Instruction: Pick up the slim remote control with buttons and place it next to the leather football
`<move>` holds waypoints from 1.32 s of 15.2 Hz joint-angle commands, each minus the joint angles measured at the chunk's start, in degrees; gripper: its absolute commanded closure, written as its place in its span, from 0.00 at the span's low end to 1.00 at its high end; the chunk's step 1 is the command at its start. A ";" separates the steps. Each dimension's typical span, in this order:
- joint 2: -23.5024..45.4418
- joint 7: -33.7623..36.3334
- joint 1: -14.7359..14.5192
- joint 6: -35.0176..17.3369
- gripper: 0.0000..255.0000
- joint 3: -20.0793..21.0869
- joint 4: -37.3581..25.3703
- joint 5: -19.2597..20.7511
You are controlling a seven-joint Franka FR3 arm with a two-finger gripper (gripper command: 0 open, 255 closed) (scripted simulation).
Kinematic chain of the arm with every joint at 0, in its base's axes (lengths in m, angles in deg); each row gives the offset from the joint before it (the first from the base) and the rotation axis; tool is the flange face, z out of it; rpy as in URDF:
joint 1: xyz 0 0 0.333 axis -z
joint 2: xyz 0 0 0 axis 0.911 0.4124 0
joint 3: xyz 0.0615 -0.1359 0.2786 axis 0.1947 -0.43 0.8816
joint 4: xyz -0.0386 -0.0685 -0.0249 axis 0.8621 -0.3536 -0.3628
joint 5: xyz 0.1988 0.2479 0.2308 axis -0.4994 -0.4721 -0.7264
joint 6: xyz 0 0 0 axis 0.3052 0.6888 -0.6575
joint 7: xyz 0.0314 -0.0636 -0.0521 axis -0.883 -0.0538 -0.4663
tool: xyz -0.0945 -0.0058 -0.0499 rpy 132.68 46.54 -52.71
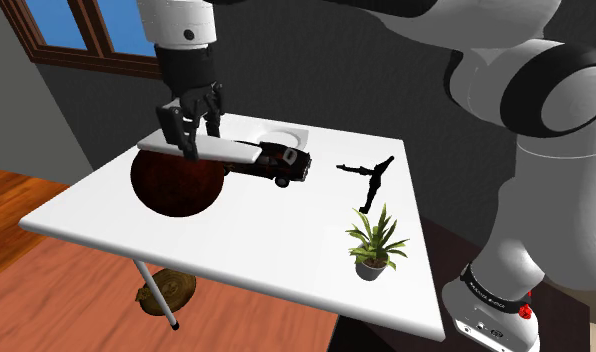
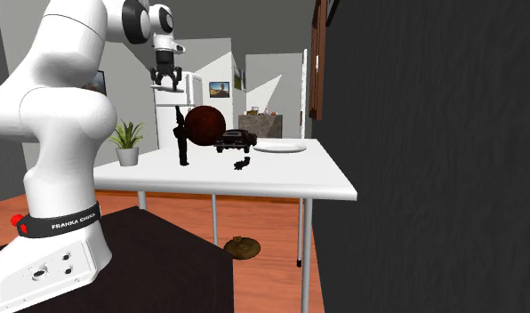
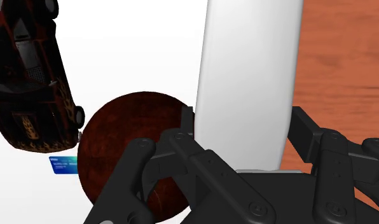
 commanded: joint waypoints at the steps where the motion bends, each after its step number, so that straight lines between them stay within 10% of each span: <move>1: -0.03 0.29 -0.06 -1.37 1.00 0.02 1.35 0.01; 20: -3.94 0.32 1.67 -18.27 1.00 -0.07 22.15 -0.82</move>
